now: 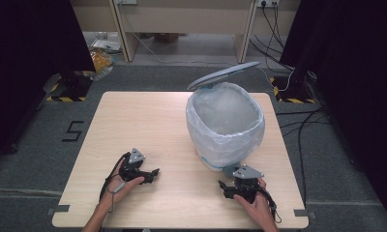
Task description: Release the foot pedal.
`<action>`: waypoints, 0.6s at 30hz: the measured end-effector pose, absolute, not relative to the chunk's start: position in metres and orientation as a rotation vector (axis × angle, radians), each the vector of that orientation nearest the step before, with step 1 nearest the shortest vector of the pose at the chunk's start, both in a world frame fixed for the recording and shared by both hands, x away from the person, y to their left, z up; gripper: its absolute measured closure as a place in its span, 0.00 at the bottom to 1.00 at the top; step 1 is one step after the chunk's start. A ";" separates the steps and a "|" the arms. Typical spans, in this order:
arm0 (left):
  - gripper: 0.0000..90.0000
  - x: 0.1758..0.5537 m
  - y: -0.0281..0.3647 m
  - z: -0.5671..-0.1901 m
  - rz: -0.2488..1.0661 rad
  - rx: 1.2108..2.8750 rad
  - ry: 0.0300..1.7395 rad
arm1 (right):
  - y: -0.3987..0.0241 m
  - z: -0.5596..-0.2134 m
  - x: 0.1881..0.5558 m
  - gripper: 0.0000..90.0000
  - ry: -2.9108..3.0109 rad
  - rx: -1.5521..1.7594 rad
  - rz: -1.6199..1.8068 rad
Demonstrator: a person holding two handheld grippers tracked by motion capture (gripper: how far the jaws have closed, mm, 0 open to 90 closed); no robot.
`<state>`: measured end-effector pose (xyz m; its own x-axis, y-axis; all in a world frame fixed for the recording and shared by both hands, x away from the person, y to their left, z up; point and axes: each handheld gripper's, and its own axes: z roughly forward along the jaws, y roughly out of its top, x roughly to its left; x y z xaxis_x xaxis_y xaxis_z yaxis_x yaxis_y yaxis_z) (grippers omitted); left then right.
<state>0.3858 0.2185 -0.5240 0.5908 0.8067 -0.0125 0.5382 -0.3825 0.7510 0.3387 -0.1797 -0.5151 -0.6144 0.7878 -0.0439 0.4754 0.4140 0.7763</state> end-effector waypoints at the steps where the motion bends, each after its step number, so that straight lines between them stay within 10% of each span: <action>1: 0.15 0.386 0.218 -0.524 0.465 2.082 1.063 | -0.180 -0.515 0.339 0.22 2.273 1.082 1.057; 18: 0.15 0.386 0.218 -0.524 0.464 2.079 1.064 | -0.184 -0.513 0.335 0.22 2.206 1.091 1.114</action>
